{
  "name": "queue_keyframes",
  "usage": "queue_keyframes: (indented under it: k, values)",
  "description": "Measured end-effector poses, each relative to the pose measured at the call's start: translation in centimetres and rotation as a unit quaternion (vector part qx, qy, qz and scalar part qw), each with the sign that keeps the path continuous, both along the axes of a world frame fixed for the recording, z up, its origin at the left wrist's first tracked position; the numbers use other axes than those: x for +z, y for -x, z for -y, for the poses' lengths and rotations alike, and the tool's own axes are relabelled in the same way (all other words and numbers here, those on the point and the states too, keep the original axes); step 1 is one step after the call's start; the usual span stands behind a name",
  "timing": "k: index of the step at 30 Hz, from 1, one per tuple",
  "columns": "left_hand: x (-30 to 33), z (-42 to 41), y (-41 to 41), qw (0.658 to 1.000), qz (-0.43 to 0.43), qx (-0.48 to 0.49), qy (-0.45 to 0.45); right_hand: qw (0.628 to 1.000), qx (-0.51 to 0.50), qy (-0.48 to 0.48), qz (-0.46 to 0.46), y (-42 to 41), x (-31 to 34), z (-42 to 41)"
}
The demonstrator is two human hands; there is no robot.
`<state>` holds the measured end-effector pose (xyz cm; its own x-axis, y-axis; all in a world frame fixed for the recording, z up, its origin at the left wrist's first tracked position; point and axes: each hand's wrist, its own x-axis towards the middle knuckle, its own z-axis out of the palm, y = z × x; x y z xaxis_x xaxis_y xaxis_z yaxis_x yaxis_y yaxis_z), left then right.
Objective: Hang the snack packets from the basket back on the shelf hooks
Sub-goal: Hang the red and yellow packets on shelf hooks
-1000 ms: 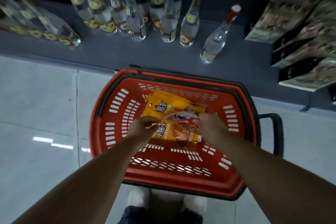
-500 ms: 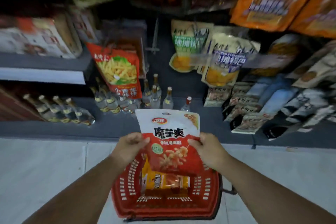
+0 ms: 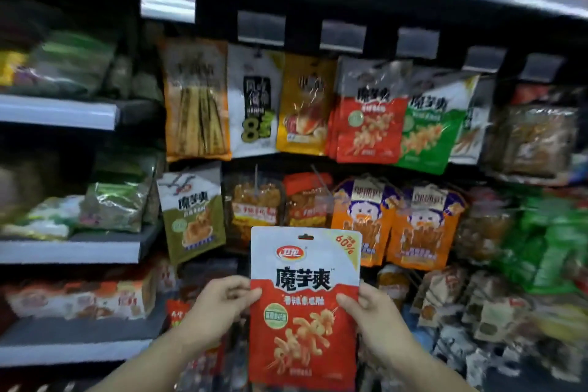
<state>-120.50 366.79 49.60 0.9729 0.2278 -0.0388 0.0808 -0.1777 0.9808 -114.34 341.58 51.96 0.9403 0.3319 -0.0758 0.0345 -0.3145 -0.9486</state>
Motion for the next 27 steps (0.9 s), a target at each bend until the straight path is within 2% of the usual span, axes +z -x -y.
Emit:
queue_keyframes:
  k: [5,12,16,20,27]
  values:
    - [10.2,0.4,-0.4,0.993,0.087,0.016,-0.073,0.995,-0.013,0.008,0.103,-0.1,9.4,0.5]
    - [19.3,1.5,-0.5,0.984,0.154,0.024,-0.082,0.985,-0.033,-0.041,0.165,0.5,18.1,1.2]
    - [23.4,2.6,0.3,0.976,0.167,0.003,-0.137,0.977,-0.045,-0.031,0.207,0.1,21.0,1.9]
    - [25.7,3.5,-0.1,0.975,0.166,0.01,-0.146,0.97,-0.067,-0.032,0.232,-0.4,23.0,2.3]
    - [26.3,5.3,-4.0,0.97,0.135,0.044,-0.199,0.963,-0.13,-0.013,0.237,-3.5,22.3,2.5]
